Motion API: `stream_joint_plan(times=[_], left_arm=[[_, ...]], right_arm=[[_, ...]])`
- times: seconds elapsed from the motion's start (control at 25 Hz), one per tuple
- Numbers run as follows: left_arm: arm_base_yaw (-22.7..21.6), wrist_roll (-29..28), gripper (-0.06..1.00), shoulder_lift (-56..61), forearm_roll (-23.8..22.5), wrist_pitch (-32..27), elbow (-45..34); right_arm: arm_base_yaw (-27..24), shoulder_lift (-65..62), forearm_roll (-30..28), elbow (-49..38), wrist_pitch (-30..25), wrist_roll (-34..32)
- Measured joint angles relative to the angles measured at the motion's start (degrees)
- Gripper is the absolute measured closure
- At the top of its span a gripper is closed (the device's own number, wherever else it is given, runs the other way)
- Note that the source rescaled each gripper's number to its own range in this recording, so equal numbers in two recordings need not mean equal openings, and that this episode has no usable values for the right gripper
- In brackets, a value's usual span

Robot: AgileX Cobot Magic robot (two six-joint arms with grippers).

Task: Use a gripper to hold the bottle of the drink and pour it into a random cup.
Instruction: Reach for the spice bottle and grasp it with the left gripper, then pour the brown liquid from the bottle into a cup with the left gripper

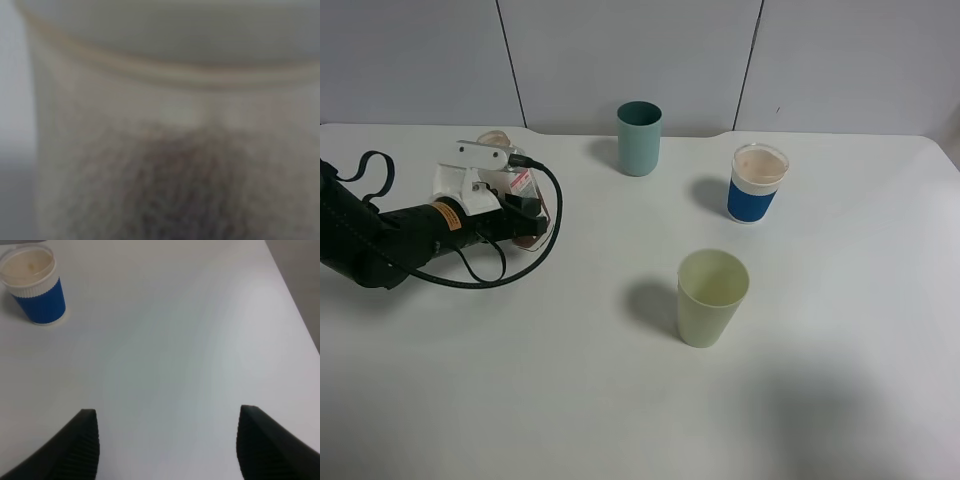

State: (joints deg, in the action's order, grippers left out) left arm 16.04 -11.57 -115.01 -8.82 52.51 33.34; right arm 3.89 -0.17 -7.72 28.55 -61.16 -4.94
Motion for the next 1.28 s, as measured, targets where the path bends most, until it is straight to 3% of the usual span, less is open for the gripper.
stream_joint_plan(times=[0.4, 0.96, 1.12, 1.28], left_arm=[[0.0, 2.1, 0.9, 0.5, -0.1, -0.9, 0.0], [1.8, 11.3, 0.9, 15.1, 0.5, -15.6, -0.2], [4.0, 18.5, 0.9, 20.2, 5.2, -20.8, -0.2], [7.5, 30.7, 0.9, 24.5, 14.2, -24.8, -0.2]], right_arm=[[0.0, 0.0, 0.0, 0.0, 0.0, 0.0], [0.0, 0.0, 0.0, 0.0, 0.0, 0.0], [0.0, 0.0, 0.0, 0.0, 0.0, 0.0], [0.0, 0.0, 0.0, 0.0, 0.0, 0.0]])
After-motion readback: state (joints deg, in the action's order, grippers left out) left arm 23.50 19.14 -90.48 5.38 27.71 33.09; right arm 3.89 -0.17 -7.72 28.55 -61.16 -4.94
